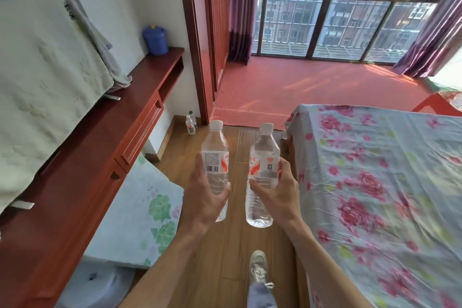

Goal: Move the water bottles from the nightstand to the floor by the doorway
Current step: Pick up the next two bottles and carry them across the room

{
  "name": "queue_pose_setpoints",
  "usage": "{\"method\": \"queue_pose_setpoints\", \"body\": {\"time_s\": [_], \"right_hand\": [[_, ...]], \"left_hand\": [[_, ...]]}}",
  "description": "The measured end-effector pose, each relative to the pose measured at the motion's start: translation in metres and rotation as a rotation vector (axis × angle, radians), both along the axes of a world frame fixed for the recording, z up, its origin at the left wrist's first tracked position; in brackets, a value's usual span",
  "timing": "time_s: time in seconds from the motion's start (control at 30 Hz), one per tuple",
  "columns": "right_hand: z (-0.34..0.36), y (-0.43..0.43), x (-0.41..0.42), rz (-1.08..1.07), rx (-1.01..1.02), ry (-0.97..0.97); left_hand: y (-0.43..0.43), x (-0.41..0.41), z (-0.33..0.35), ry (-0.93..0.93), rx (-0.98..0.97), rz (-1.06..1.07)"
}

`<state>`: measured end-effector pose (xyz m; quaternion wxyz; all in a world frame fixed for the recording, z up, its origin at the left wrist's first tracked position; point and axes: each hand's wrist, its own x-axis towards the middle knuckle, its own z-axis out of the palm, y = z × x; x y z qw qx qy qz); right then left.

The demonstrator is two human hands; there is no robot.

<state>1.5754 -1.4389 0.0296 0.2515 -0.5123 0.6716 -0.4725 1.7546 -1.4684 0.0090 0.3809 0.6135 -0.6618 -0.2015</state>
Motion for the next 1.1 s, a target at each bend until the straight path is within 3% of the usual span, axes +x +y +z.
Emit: {"method": "queue_pose_setpoints", "body": {"time_s": [0.57, 1.1], "right_hand": [[-0.005, -0.238, -0.078, 0.146, -0.081, -0.011], [-0.014, -0.402, -0.084, 0.177, -0.063, -0.028]], "left_hand": [[-0.211, -0.071, 0.002, -0.012, 0.01, 0.148], [-0.372, -0.088, -0.007, -0.017, -0.004, 0.152]]}}
